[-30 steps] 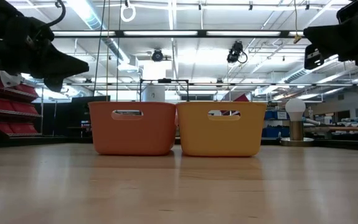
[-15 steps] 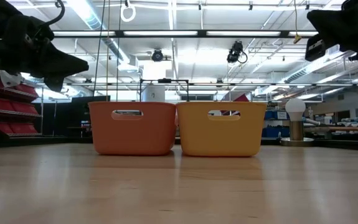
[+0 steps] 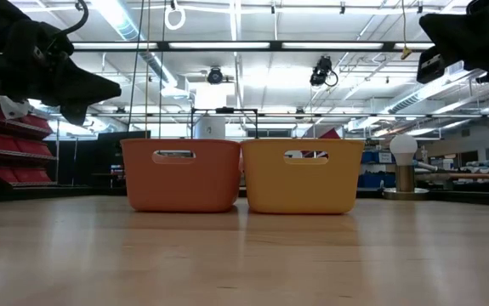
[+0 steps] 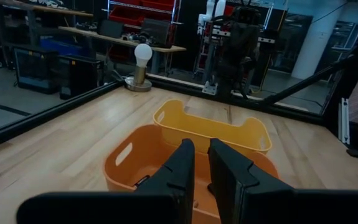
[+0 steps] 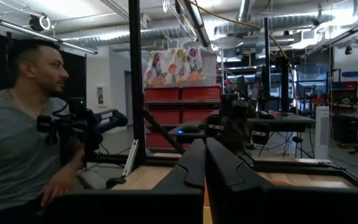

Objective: Sort batteries
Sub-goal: Return to Home Position

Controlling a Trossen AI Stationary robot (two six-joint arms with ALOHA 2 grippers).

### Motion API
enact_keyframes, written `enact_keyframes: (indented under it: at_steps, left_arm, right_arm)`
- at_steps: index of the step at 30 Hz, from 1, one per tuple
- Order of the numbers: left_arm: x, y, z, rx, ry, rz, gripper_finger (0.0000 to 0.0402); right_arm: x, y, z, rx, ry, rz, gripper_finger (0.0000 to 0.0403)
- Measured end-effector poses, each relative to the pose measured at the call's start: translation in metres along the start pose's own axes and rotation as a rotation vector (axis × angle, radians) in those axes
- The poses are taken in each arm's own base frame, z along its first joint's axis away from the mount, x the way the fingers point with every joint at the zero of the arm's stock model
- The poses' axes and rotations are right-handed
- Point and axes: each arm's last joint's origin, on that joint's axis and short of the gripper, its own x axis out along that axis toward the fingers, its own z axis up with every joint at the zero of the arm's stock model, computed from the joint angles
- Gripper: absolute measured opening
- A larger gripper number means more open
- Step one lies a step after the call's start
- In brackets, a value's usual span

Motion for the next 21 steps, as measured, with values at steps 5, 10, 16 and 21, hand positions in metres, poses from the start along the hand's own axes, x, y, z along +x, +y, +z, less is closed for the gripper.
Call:
enact_keyframes:
  at_steps: [5,10,16,21]
  left_arm:
    - [0.0000,0.0000,0.0000,0.000,0.000,0.000,0.0046]
    - [0.0000,0.0000,0.0000,0.000,0.000,0.000,0.0046]
    - [0.0000,0.0000,0.0000,0.000,0.000,0.000,0.0046]
    - [0.0000,0.0000,0.0001,0.000,-0.001,0.000,0.0046]
  right_arm:
    - [0.0000,0.0000,0.0000,0.000,0.000,0.000,0.0005]
    - [0.0000,0.0000,0.0000,0.000,0.000,0.000,0.0002]
    - [0.0000,0.0000,0.0000,0.000,0.000,0.000,0.0001]
    - [0.0000,0.0000,-0.0002,0.000,0.001,0.000,0.0005]
